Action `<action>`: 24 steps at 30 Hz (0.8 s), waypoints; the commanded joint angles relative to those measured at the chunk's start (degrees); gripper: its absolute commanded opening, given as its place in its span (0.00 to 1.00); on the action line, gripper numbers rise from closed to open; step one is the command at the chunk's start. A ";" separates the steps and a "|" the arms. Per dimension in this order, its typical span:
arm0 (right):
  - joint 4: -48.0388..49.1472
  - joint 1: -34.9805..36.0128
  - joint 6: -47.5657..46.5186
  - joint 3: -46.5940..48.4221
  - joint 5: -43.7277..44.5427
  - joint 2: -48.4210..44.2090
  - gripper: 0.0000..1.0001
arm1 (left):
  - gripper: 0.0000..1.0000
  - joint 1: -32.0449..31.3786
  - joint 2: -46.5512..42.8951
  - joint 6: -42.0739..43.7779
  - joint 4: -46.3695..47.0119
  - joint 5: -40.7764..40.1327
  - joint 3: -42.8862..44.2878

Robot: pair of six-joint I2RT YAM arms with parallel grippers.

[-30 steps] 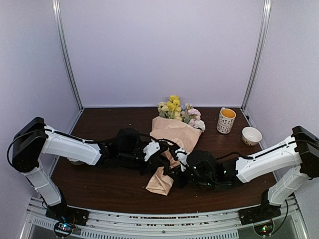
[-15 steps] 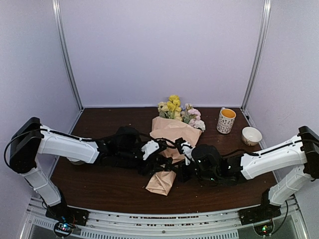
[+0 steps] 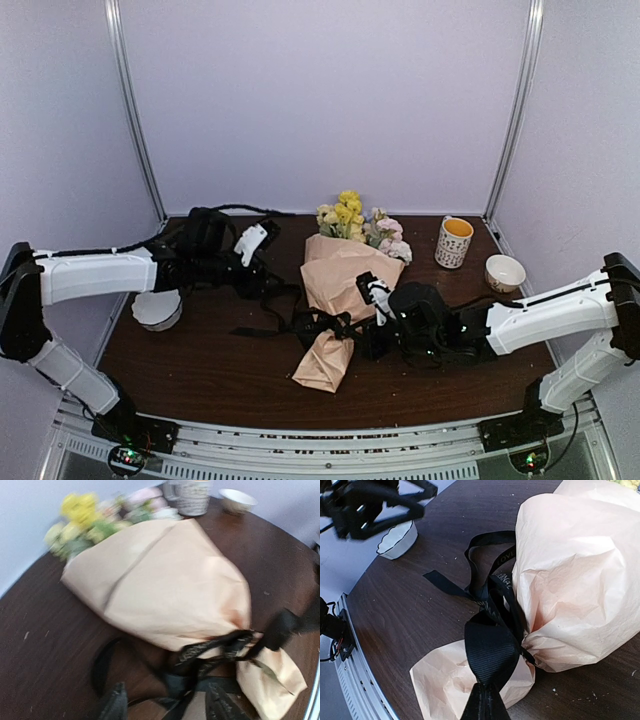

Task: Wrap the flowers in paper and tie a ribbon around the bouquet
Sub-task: Cross the half-tied ribbon over the folded bouquet.

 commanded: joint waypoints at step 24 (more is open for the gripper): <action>-2.71 -1.40 -0.82 2.70 -1.67 -0.69 0.00 | 0.00 8.25 21.63 -9.25 -21.28 -10.10 16.29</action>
